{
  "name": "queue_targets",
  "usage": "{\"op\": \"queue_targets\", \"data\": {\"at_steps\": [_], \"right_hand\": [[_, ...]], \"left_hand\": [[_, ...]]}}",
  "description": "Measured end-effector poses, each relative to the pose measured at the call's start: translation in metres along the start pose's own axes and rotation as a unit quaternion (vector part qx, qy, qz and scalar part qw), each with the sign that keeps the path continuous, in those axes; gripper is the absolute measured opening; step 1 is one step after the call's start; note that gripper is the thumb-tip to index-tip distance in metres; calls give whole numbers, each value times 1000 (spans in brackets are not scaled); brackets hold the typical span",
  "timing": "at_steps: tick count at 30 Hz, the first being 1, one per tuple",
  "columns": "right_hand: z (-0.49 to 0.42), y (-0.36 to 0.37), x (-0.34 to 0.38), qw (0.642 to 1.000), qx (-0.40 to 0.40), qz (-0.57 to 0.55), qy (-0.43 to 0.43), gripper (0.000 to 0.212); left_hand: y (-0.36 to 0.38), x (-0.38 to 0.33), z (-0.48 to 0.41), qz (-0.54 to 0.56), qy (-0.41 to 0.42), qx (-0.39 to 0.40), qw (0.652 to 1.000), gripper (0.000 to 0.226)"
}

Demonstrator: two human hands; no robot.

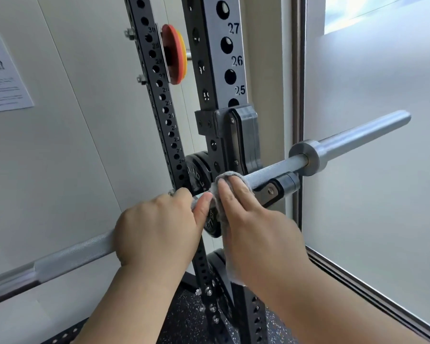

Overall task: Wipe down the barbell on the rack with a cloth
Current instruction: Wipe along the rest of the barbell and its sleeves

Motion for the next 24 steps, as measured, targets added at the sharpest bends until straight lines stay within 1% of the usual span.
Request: {"op": "queue_targets", "data": {"at_steps": [1, 3, 4, 7, 8, 9, 10, 11, 13, 15, 17, 19, 20, 21, 23, 24], "right_hand": [[-5, -11, -7, 1000, 14, 11, 16, 89], [-14, -20, -26, 996, 41, 28, 74, 80], [-17, -20, -28, 994, 65, 42, 80, 78], [-17, -3, -13, 990, 111, 83, 16, 77], [-13, 0, -7, 989, 122, 79, 1, 82], [-11, -1, -6, 988, 135, 78, -8, 82], [-12, -9, -8, 987, 140, 78, -10, 75], [-16, -18, -14, 987, 142, 81, 4, 73], [-29, -30, -26, 985, 138, 83, 68, 68], [-41, -30, -25, 979, 155, 68, 116, 64], [-40, -23, -8, 971, 198, 24, 135, 72], [-30, -20, 5, 966, 226, -4, 127, 75], [-28, -23, 5, 968, 220, -1, 124, 74], [-30, -27, 0, 972, 197, 16, 125, 73], [-38, -26, -14, 975, 157, 50, 148, 70], [-41, -26, -16, 974, 154, 50, 161, 70]], "left_hand": [[0, 0, 0, 3, 0, 3, 1000, 55], [-2, 0, 0, -2, -3, 11, 1000, 54], [-2, 0, 0, -4, -3, 13, 1000, 53], [-2, -1, 1, -9, -10, 17, 1000, 55], [-2, -2, 1, -15, -10, 18, 1000, 57], [-2, -4, 2, -19, -7, 16, 1000, 57], [-2, -5, 3, -21, -5, 14, 1000, 58], [-2, -6, 3, -22, -4, 11, 1000, 58], [-4, -6, 4, -20, -3, 4, 1000, 58], [-3, -6, 3, -8, -15, 2, 1000, 55], [-1, -5, 3, 24, -15, -6, 1000, 51], [3, -5, 6, 55, 2, -46, 997, 50], [5, -5, 7, 55, 8, -65, 996, 51], [7, -5, 8, 52, 9, -79, 995, 52], [10, -5, 8, 43, 5, -96, 994, 52], [10, -5, 8, 41, 5, -101, 994, 52]]}}
Point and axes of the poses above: each hand's wrist, its own z-axis away from the middle knuckle, its own y-axis out of the palm, x = y × z, the point moved 3 cm from there along -z, towards the middle knuckle, and after that the axes turned 2 degrees about -x, right-handed, at the moved point
